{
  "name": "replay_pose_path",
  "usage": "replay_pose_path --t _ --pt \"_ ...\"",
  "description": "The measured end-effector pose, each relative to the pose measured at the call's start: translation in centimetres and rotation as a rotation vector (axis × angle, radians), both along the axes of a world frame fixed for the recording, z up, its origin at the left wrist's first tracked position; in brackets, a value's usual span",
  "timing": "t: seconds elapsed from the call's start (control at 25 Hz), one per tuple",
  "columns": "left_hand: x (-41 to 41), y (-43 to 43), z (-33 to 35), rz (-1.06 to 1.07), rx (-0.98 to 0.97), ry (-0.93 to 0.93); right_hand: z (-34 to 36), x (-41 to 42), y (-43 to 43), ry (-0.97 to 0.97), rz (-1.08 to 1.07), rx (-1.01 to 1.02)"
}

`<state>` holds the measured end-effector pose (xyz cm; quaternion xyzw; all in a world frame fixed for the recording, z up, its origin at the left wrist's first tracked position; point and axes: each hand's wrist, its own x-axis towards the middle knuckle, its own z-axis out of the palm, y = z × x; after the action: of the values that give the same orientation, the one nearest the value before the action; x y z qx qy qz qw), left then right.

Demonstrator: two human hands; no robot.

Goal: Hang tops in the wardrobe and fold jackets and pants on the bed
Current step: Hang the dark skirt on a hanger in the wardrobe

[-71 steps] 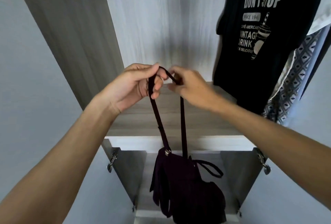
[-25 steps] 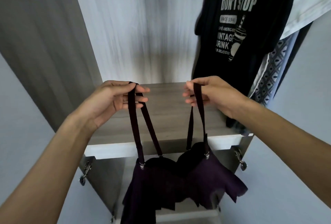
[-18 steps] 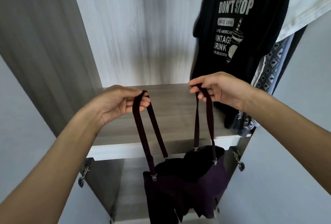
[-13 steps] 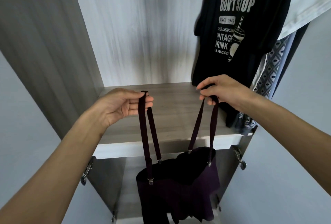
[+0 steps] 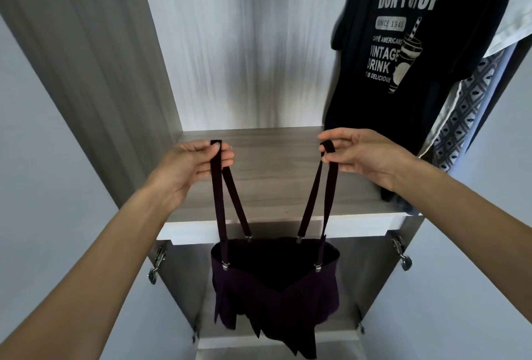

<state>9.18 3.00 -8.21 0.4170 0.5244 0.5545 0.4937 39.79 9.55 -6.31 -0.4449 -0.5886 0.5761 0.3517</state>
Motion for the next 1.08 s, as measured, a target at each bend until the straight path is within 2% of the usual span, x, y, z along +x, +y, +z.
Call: replay_pose_path --t 0.08,0.2,0.28,0.32,0.36,0.4,0.44,0.48,0.52,0.56,0.64,0.68,0.72,0.8,0.88,0.96,1.08 --pt "0.5 -0.3 0.0 -0.003 0.102 0.104 0.4 -1.0 -0.6 -0.075 0.064 0.090" --pt "2.4 -0.5 0.1 -0.115 0.247 0.265 2.2 -3.0 -1.9 -0.096 0.311 0.200" --pt "3.2 -0.4 0.6 -0.196 0.297 0.306 4.0 -4.3 -2.9 -0.173 0.431 0.328" --pt "3.6 -0.3 0.9 -0.214 0.311 0.298 4.5 -4.5 -2.9 -0.319 0.417 0.521" --pt "3.7 -0.2 1.1 -0.217 0.324 0.280 4.9 -4.7 -2.6 -0.559 0.322 0.833" --pt "3.7 -0.1 1.5 -0.209 0.338 0.254 5.1 -4.8 -2.3 -0.819 0.170 1.180" --pt "3.7 -0.1 1.9 -0.198 0.351 0.233 5.0 -4.7 -1.9 -1.026 0.012 1.437" --pt "3.6 -0.1 2.4 -0.195 0.373 0.218 5.2 -4.3 -1.9 -1.141 -0.145 1.537" --pt "3.4 -0.1 2.8 -0.186 0.398 0.213 5.4 -4.1 -1.9 -1.191 -0.276 1.500" --pt "3.2 -0.1 3.3 -0.166 0.420 0.219 5.9 -3.8 -1.8 -1.175 -0.394 1.371" --pt "2.7 0.1 4.2 -0.102 0.450 0.247 6.7 -3.1 -0.9 -1.106 -0.539 0.991" --pt "2.5 0.1 4.5 -0.074 0.462 0.254 6.8 -2.5 -0.6 -1.051 -0.538 0.803" --pt "2.4 0.1 4.7 -0.053 0.474 0.254 6.8 -2.0 -0.5 -0.920 -0.501 0.631" --pt "2.5 0.0 4.7 -0.040 0.480 0.253 5.6 -0.9 0.1 -0.510 -0.389 0.326" --pt "2.7 -0.2 4.4 -0.043 0.462 0.260 4.7 0.2 0.6 -0.235 -0.343 0.140" --pt "2.6 -0.2 4.2 -0.074 0.407 0.262 4.7 1.6 0.8 -0.188 -0.263 0.038" --pt "1.4 0.0 4.3 -0.224 0.190 0.312 5.1 3.0 0.4 -0.162 0.015 -0.038"
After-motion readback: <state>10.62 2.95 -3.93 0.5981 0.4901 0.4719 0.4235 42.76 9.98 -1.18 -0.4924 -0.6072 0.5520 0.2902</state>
